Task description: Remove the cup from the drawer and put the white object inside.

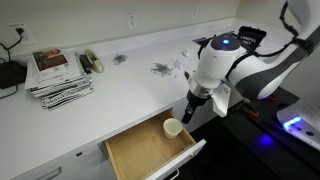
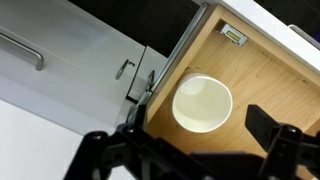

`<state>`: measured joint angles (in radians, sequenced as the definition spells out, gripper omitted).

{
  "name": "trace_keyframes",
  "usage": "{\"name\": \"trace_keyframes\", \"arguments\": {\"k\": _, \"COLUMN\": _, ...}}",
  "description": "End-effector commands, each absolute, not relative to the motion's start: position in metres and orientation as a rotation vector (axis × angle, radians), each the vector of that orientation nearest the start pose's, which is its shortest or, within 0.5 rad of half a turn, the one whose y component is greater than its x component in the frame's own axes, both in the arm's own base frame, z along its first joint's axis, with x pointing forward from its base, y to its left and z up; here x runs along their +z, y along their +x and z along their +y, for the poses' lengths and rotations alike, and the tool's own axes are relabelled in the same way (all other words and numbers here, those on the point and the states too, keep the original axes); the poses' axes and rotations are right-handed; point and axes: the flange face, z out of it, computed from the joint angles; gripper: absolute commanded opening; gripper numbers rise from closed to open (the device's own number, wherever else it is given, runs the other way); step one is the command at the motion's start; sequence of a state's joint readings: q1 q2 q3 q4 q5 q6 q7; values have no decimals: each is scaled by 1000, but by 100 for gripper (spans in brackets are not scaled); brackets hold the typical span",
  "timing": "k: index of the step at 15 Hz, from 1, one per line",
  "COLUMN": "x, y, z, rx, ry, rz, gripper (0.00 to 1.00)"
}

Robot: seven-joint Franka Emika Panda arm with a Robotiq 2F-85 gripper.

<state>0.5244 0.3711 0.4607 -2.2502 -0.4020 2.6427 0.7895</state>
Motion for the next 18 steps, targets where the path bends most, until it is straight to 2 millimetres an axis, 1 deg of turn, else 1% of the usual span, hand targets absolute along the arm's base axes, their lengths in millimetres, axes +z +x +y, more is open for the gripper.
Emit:
{"name": "trace_keyframes", "arguments": {"k": 1, "x": 210, "y": 293, "z": 477, "rx": -97, "ry": -2982, "rz": -806, "gripper": 100}}
{"name": "trace_keyframes", "arguments": {"k": 3, "x": 188, "y": 293, "z": 498, "rx": -35, "ry": -2947, "rz": -845, "gripper": 100}}
{"name": "trace_keyframes", "arguments": {"k": 4, "x": 182, "y": 294, "z": 503, "rx": -23, "ry": -2940, "rz": -851, "gripper": 100}}
{"name": "trace_keyframes", "arguments": {"k": 6, "x": 180, "y": 297, "z": 506, "rx": -22, "ry": -2937, "rz": -847, "gripper": 100}}
{"name": "trace_keyframes", "arguments": {"k": 11, "x": 166, "y": 308, "z": 529, "rx": -109, "ry": -2923, "rz": -921, "gripper": 100}}
{"name": "trace_keyframes", "arguments": {"k": 15, "x": 144, "y": 311, "z": 547, "rx": -108, "ry": -2876, "rz": -982, "gripper": 100}}
{"name": "trace_keyframes", "arguments": {"k": 18, "x": 127, "y": 312, "z": 555, "rx": -72, "ry": -2863, "rz": -1010, "gripper": 100}}
